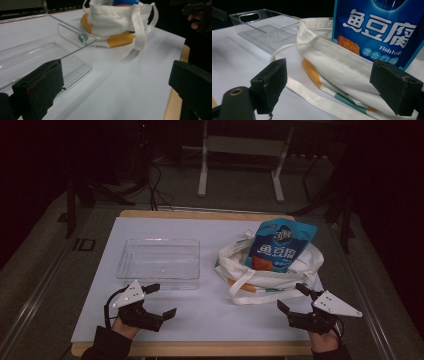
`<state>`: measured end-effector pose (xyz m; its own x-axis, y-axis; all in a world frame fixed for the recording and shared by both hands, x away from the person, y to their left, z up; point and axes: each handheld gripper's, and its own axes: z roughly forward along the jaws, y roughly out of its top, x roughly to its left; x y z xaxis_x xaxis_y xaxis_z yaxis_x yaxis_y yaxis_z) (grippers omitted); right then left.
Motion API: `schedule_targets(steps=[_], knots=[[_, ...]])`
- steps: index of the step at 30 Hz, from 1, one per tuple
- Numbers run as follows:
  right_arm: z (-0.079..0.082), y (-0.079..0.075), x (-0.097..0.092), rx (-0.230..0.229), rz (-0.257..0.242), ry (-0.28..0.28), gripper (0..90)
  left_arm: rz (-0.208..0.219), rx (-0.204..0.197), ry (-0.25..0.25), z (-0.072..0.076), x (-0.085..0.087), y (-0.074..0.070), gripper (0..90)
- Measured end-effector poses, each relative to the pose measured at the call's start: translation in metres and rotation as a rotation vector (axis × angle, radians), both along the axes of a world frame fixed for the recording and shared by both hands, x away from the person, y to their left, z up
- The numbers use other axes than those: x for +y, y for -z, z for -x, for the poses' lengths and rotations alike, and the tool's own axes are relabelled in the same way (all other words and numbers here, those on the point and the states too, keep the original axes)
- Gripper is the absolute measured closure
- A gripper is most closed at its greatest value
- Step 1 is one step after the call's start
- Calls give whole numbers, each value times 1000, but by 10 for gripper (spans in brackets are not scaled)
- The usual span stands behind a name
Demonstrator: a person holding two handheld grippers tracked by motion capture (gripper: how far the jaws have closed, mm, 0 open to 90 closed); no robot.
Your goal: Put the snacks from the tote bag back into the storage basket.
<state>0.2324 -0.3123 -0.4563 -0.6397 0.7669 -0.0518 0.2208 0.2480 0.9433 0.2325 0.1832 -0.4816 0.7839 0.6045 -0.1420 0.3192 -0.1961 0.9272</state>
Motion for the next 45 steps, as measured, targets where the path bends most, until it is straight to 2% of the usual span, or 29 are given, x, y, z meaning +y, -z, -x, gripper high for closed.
schedule_targets(steps=[2,3,5,6,7,10,13,15,16,18,19,22,24,26,28,29,31,32,35,37,38,41,45], knots=[[3,-1,0,-1,20,-5,140,0,-4,10,1,-1,-1,0],[5,-2,-1,-2,26,-7,138,-11,-5,39,2,-4,-1,0],[6,-2,-1,-8,36,-6,135,-17,-7,53,3,-5,-1,0],[8,-4,-3,-7,40,-8,135,-28,-25,81,6,-9,-3,0],[8,-4,-3,-7,40,-8,135,-28,-25,81,6,-9,-3,0],[13,-9,-6,-5,35,-18,130,-57,-57,124,11,-18,-6,0],[13,-10,-8,10,44,-48,131,-55,-57,146,11,-21,-7,0],[13,-9,-7,16,50,-58,135,-71,-32,165,9,-24,-6,0],[13,-9,-7,21,58,-68,136,-65,-11,172,8,-26,-6,0],[12,-7,-6,28,69,-83,141,-40,-6,189,7,-28,-8,0],[10,-7,-4,37,69,-101,140,-37,-17,194,7,-30,-10,0],[10,-7,-3,36,74,-105,139,-31,-28,216,5,-34,-14,0],[10,-10,-1,27,68,-104,124,-57,-19,247,1,-41,-20,0],[11,-15,-1,-10,76,-77,108,-54,-26,261,-2,-47,-25,0],[11,-17,-1,-14,66,-82,108,-44,-27,279,-5,-53,-30,0],[10,-21,-1,-19,52,-63,108,-41,-25,282,-6,-56,-33,0],[10,-22,-1,-19,49,-55,108,-46,14,313,-9,-63,-38,0],[9,-24,-2,-21,40,-63,108,-50,17,341,-10,-66,-41,0],[9,-30,-4,-49,39,-88,108,-56,-30,407,-13,-75,-48,0],[9,-32,-4,-61,40,-94,107,-55,-30,409,-14,-77,-49,0],[8,-37,-5,-69,30,-114,108,-55,-22,409,-17,-78,-50,0],[7,-42,-5,-83,36,-112,108,-36,-1,413,-25,-82,-52,0],[2,-52,-8,-108,15,-123,108,-39,-14,402,-33,-87,-55,0]])
